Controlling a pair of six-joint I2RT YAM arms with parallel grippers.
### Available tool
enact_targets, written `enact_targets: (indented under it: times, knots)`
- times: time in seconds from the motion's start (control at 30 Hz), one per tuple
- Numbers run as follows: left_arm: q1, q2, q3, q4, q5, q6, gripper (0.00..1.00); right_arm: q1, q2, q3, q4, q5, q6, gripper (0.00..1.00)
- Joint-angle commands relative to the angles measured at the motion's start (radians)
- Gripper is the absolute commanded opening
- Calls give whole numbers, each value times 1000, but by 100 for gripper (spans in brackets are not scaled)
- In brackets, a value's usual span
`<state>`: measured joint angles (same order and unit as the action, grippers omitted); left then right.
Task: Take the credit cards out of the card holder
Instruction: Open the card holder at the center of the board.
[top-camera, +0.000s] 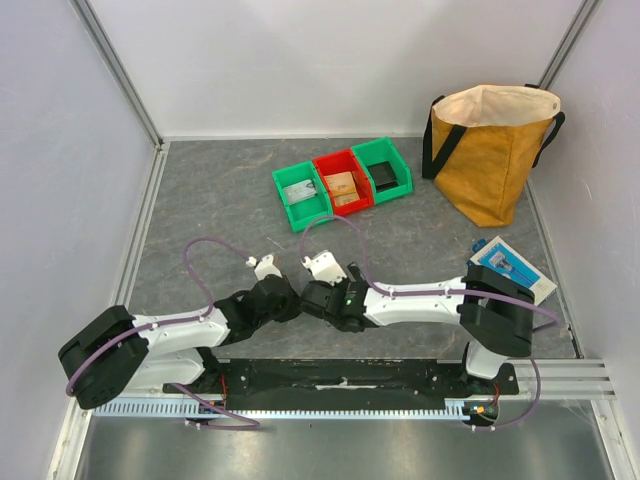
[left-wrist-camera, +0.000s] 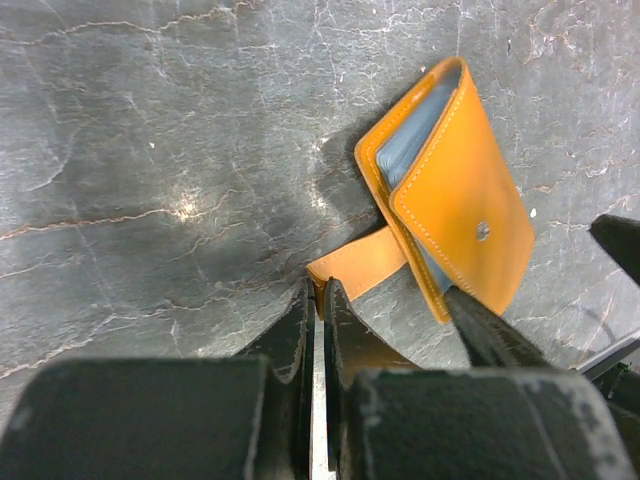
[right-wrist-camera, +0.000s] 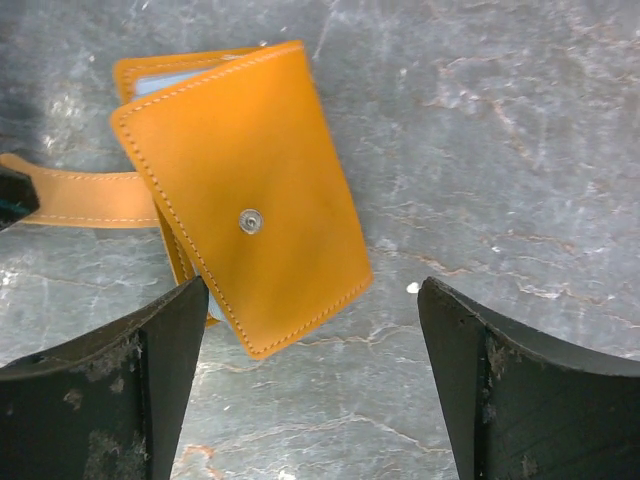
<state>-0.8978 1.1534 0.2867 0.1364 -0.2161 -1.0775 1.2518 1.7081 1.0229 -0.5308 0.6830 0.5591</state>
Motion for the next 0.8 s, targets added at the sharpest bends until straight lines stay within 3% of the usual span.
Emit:
enact_targets:
  times: [0.0,0.17,0.43,0.6,0.77]
  knots:
    - [5,-15,-1,-43,-51,-2,2,-35,-74,17,-66,133,12,91]
    - [10,-31,0,-70,-62,2,2,-110,-110,-9,-54,150,-21,85]
    - [42,-32,8,-90,-25,44,2,-288,-174,-84,101,-9,-139,61]
    - [56,-32,20,-110,-9,67,2,-339,-163,-84,132,-79,-188,57]
    - [85,-32,40,-158,-5,114,2,-342,-205,-73,143,-161,-222,61]
